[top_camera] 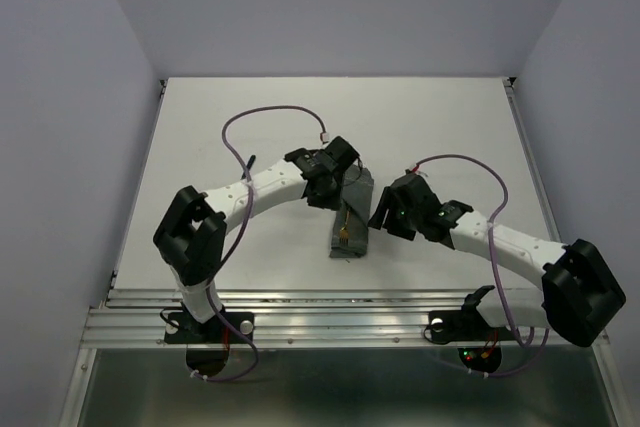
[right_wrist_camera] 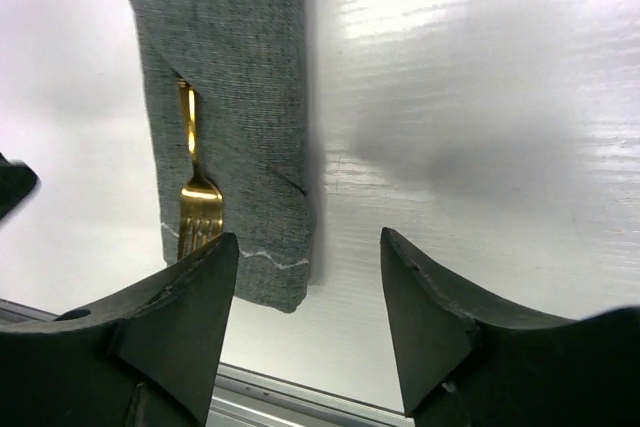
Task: Fold the napkin into a case and place the utensils inside
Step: Move the smaller rectangle-folded napkin to the center of the board, then pick up the knife from the center of the board.
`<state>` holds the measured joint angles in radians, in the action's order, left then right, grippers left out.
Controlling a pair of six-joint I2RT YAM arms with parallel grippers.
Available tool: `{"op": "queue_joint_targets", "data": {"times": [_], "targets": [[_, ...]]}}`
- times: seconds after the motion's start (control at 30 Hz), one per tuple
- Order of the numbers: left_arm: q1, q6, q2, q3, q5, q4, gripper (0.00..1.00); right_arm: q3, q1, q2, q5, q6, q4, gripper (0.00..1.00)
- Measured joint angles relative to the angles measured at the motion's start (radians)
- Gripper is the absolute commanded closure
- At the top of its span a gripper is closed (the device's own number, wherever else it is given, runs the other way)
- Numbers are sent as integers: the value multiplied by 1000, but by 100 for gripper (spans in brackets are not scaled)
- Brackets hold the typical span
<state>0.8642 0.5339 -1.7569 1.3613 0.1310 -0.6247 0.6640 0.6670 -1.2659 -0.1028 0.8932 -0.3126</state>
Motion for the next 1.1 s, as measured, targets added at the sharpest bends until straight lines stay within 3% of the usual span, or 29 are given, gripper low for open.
{"op": "queue_joint_targets", "data": {"times": [0.1,0.13,0.27,0.47,0.6,0.83,1.1], "targets": [[-88,-23,41,-1,15,-19,50,25,0,34,-23,-9,-31,26],[-122,-35,52,-2,20,-18,38,32,0,44,-33,-12,-41,24],[-325,-77,103,-13,93,-20,33,56,0,56,-56,-25,-77,22],[-553,-163,83,-13,161,-8,32,59,0,56,-68,-30,-107,21],[-634,-212,14,-13,166,31,33,59,0,56,-68,-30,-108,22],[-672,-278,-143,-12,74,90,38,59,0,58,-67,-26,-114,21],[-677,-306,-174,-13,14,153,48,59,0,65,-66,-25,-115,21]]}}
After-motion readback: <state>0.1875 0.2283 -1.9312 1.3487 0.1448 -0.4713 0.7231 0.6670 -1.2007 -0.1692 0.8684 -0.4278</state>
